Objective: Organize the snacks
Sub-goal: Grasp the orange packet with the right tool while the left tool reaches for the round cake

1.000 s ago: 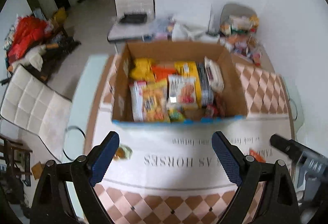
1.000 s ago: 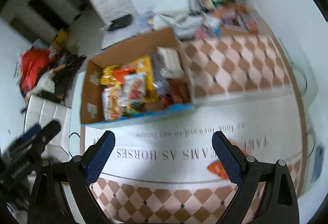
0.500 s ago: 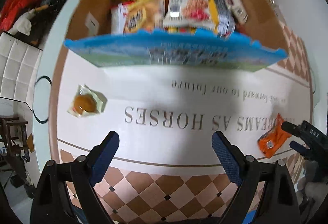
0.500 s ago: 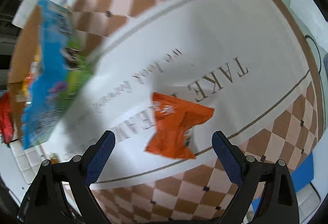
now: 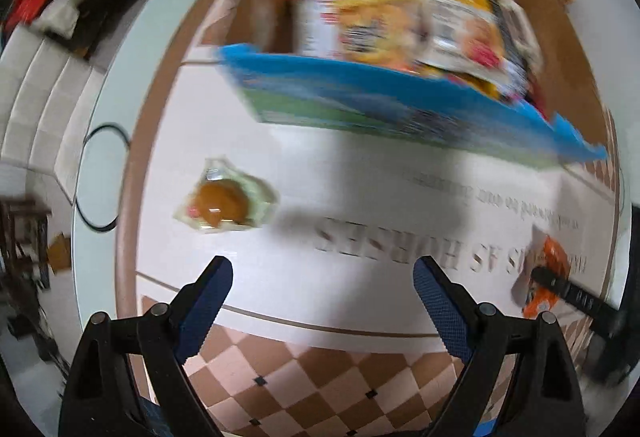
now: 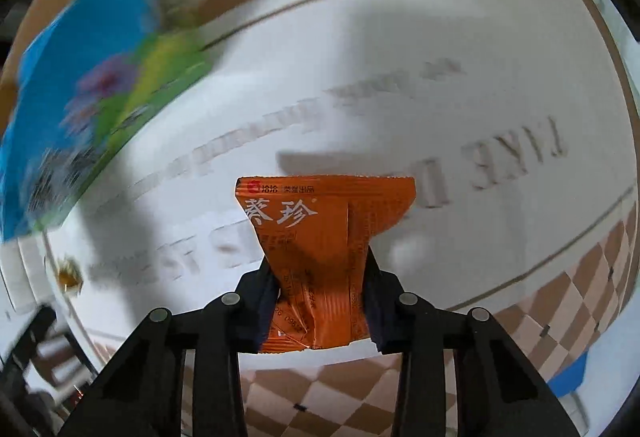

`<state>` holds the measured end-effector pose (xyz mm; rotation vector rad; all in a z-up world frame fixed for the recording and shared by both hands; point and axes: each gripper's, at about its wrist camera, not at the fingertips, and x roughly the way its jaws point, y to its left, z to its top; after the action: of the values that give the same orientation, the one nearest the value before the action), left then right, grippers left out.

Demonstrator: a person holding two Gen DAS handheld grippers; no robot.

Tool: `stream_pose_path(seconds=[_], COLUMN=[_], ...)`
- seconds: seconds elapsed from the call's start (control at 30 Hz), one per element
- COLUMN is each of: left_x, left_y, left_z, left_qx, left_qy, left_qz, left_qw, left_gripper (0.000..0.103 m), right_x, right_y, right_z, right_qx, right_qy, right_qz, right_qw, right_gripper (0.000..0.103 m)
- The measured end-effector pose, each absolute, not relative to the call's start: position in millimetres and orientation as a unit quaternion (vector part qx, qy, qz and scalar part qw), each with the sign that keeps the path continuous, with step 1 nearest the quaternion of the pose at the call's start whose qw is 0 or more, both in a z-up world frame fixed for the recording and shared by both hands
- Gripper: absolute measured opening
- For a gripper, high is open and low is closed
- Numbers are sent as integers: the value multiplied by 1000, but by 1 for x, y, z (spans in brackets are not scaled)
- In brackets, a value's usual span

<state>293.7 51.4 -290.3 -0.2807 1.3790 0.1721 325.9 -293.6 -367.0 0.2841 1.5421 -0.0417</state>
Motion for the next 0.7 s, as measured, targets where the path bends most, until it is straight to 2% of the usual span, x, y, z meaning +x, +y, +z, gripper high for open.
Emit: stream_pose_path(seconds=[0.33,0.63,0.7], left_x=[299,314,315], left_y=[154,163,163], left_z=[-343,-374,-371], left_qx=[-285,-286,-279], left_qy=[650,669,659], left_qz=[132,126,129], left_qw=[692,675,687], left_gripper=[92,92,87], right_x=[334,347,350], right_y=[-200,-170,-167], right_z=[-374,-374,-372], right_qx=[62,39,38], right_qy=[704,706,706], right_qz=[51,54,54], right_qw=[705,705,705], right_gripper=[40,40,40])
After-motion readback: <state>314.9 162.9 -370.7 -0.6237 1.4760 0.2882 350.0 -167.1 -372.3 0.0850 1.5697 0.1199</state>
